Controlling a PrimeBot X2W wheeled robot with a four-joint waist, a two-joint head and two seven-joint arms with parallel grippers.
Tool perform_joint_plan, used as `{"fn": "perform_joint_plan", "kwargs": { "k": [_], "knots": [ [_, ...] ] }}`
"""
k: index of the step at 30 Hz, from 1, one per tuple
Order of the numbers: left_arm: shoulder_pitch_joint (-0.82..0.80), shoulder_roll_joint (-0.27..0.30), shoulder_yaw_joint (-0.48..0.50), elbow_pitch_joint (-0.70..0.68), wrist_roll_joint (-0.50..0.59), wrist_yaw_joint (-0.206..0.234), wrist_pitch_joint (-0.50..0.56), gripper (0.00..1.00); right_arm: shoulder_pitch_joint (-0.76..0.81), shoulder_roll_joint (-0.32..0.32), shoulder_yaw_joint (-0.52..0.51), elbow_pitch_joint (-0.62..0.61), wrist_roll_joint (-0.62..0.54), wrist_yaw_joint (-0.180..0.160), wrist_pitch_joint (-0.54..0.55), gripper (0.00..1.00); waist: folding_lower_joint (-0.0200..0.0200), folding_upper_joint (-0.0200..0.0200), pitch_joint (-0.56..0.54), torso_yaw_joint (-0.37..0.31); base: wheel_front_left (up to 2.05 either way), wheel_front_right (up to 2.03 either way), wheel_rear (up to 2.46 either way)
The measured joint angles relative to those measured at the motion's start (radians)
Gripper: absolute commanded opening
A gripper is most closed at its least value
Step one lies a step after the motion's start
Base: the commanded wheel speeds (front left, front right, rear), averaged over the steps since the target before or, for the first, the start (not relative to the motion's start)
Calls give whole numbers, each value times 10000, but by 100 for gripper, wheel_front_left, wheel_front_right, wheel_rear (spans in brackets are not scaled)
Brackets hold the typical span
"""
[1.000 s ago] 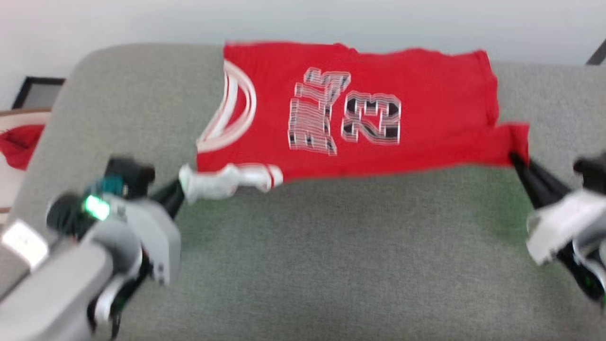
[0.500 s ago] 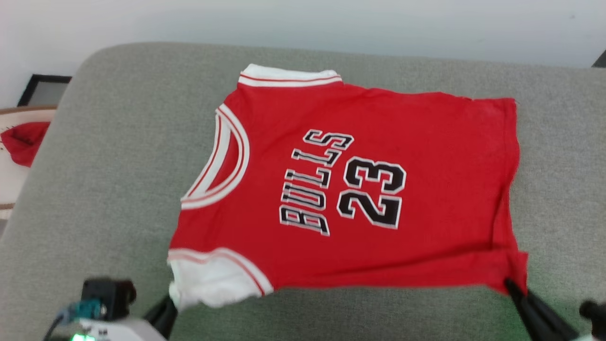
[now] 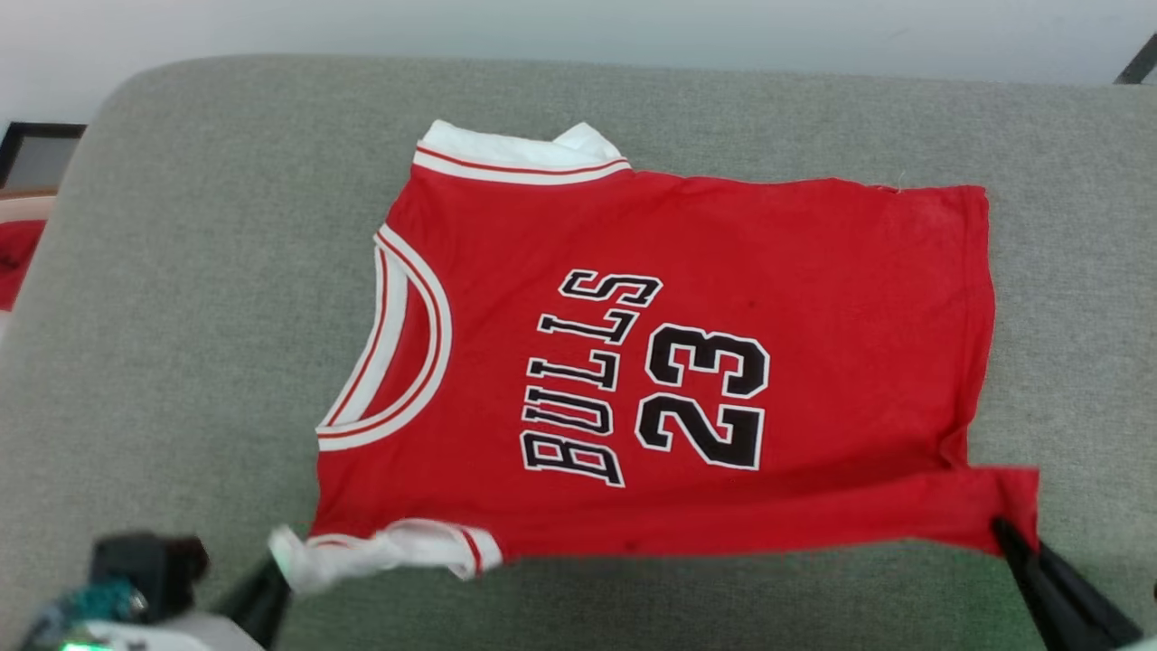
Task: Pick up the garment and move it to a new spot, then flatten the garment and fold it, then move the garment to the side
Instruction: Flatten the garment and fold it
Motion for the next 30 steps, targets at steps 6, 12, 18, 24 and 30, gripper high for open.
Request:
{"fn": "perform_joint_plan", "kwargs": {
  "k": [6, 12, 18, 24, 30],
  "knots": [
    [-1900, 1076, 247, -23, 1183, -451, 1281, 0, -1785, 347, -278, 173, 125, 2, 1398, 0, 0, 0, 146, -150, 0, 0, 0],
    [-4290, 407, 128, 1350, 2412, -2297, 2771, 0, -3621, 965, -313, 1151, -111, 2, 2754, 0, 0, 0, 488, -277, 0, 0, 0],
    [-5992, -1193, -441, 3722, 2880, -4050, 3804, 0, -4608, 1561, -426, 1885, -366, 0, 3588, 0, 0, 0, 960, -384, 0, 0, 0],
    [-6847, -2326, -840, 5845, 2683, -5227, 4521, 0, -5044, 1779, -430, 2301, -625, 0, 4136, 0, 0, 0, 1449, -504, 0, 0, 0],
    [-7267, -3049, -963, 7143, 2236, -5726, 5066, 28, -5430, 1835, -360, 2376, -704, 2, 4736, 0, 0, 0, 1764, -599, 0, 0, 0]
  ]
}}
